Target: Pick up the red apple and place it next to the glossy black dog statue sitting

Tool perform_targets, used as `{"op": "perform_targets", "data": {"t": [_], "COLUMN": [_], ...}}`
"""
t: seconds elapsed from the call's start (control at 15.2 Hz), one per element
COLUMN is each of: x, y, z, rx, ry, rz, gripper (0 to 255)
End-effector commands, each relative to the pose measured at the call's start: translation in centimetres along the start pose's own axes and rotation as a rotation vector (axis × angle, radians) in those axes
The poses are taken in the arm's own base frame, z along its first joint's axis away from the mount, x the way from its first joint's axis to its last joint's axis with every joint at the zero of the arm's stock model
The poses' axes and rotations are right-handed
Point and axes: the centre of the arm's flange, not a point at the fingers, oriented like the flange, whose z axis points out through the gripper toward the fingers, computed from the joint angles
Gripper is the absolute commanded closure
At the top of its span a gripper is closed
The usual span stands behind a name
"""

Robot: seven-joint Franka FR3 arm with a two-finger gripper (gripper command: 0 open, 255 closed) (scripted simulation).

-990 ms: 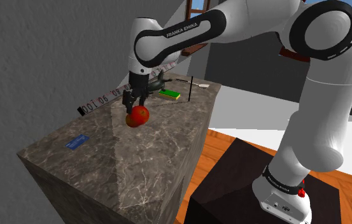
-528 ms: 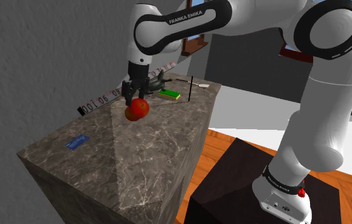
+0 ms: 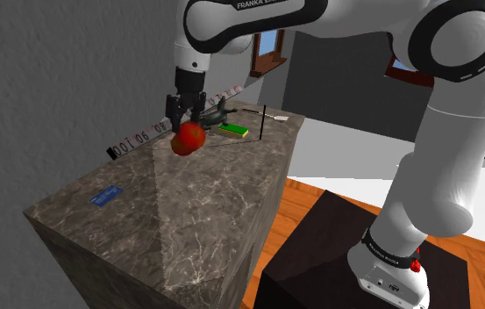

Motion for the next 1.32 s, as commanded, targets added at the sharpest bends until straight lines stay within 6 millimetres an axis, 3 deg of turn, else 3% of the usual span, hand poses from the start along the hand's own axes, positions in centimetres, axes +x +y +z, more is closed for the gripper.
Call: {"op": "perform_targets", "data": {"t": [0.0, 0.59, 1.25], "x": [0.0, 0.3, -1.7], "y": [-0.2, -0.9, 11.9], "z": [-1.0, -5.4, -7.6], "rx": [0.0, 0.0, 0.0], "ry": [0.0, 0.0, 0.0], "rz": [0.0, 0.0, 0.0], "gripper": [255, 255, 255]}}
